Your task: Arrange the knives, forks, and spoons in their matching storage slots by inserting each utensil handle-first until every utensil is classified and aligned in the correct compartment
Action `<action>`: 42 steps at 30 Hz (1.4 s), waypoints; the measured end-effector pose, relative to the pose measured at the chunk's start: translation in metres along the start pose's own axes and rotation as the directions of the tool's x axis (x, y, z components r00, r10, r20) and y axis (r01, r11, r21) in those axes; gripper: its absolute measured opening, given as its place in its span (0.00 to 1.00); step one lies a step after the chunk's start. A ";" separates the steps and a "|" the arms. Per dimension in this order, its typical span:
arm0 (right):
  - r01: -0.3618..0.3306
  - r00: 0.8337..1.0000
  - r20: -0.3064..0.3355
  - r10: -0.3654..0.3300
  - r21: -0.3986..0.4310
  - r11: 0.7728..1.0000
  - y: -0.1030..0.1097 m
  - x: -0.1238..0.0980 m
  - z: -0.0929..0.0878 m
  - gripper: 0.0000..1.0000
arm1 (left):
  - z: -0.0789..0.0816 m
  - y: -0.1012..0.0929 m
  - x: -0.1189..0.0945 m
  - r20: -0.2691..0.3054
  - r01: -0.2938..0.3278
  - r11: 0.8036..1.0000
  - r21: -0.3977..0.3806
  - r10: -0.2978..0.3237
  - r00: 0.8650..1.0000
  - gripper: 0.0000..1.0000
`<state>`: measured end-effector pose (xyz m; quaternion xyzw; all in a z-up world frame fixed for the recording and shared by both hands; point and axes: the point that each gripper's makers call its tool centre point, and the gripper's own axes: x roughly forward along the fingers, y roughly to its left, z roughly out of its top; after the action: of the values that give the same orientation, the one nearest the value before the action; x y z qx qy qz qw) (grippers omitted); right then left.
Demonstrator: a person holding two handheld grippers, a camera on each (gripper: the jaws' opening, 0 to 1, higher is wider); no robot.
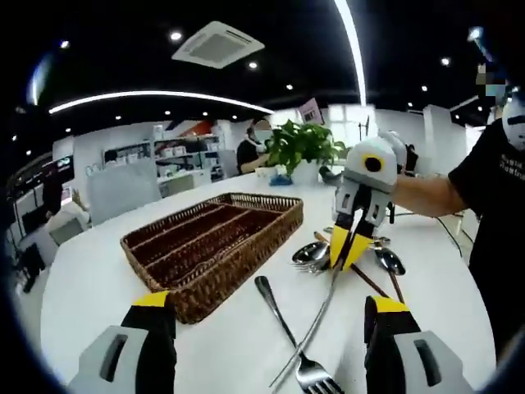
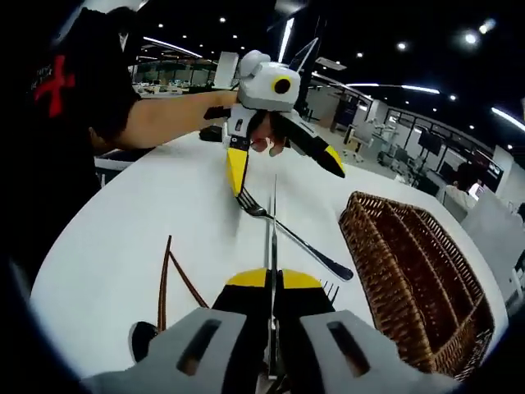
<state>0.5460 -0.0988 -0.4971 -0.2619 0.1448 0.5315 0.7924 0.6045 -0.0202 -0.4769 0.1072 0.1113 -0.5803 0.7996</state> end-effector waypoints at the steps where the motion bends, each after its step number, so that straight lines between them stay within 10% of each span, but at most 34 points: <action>1: 0.001 1.000 -0.002 -0.001 0.001 1.000 0.000 -0.001 0.000 0.00 | 0.001 0.002 -0.002 0.030 -0.012 1.000 0.001 0.012 0.999 1.00; 23: 0.066 0.998 0.005 -0.066 -0.026 0.998 -0.012 -0.035 0.025 0.00 | 0.004 0.002 -0.014 0.166 0.000 1.000 -0.011 0.002 0.986 1.00; 36: 0.137 0.976 0.165 -0.140 0.034 0.990 -0.004 -0.067 0.036 0.00 | 0.014 -0.026 -0.001 0.151 0.101 0.994 0.041 -0.106 0.983 1.00; 42: 0.137 0.975 0.173 -0.142 0.043 0.990 -0.001 -0.065 0.033 0.00 | 0.034 -0.048 0.004 0.206 0.160 0.986 0.044 -0.166 0.964 0.77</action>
<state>0.5195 -0.1304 -0.4370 -0.2114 0.0637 0.4935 0.8413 0.5623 -0.0486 -0.4474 0.0470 0.0274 -0.6538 0.7547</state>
